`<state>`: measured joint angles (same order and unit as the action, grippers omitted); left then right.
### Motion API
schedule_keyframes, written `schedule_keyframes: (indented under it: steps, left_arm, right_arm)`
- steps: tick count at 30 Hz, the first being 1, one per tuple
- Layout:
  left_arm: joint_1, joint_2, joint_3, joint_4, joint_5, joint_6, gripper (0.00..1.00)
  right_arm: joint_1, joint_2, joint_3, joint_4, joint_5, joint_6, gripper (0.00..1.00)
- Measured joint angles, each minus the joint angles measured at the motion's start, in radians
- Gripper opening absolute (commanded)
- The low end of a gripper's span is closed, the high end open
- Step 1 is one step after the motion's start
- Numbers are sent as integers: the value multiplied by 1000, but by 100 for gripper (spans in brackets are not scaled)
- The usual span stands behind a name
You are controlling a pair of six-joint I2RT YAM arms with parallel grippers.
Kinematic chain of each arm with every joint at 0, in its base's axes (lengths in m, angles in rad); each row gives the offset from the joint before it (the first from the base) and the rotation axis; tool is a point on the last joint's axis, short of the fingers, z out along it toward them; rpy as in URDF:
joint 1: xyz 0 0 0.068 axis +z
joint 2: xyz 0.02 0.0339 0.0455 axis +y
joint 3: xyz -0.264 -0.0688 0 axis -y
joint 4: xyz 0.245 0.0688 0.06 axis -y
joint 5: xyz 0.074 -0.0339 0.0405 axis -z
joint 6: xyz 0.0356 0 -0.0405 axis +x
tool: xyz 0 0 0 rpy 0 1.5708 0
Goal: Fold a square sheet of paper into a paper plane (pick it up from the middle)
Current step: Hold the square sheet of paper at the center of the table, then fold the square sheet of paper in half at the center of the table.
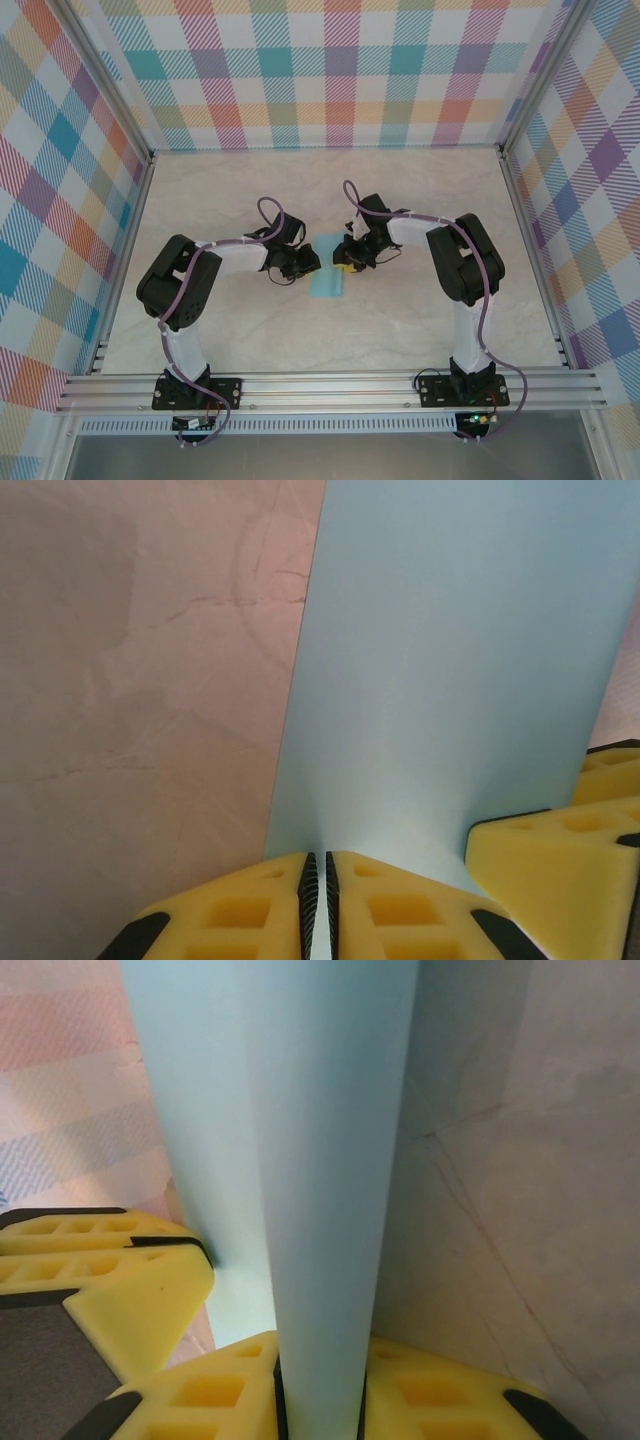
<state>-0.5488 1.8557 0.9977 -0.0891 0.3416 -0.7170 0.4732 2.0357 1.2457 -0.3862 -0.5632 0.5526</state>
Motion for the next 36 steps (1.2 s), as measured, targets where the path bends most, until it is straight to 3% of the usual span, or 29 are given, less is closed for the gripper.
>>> schedule_keyframes:
  steps: [6,10,15,20,36]
  left_arm:
    - [-1,2,0,-3,-6,0,13]
    - [-1,2,0,-3,-6,3,12]
    - [-1,3,0,-3,-6,3,11]
    - [-1,3,0,-3,-6,4,11]
    - [-2,6,15,-24,-8,21,11]
  right_arm:
    - [8,-46,-14,1,68,17,43]
    - [-3,-132,-37,-17,164,23,44]
    - [-1,-217,-39,-8,188,24,38]
    - [43,-191,-31,8,162,25,30]
    - [58,-74,-11,64,140,43,28]
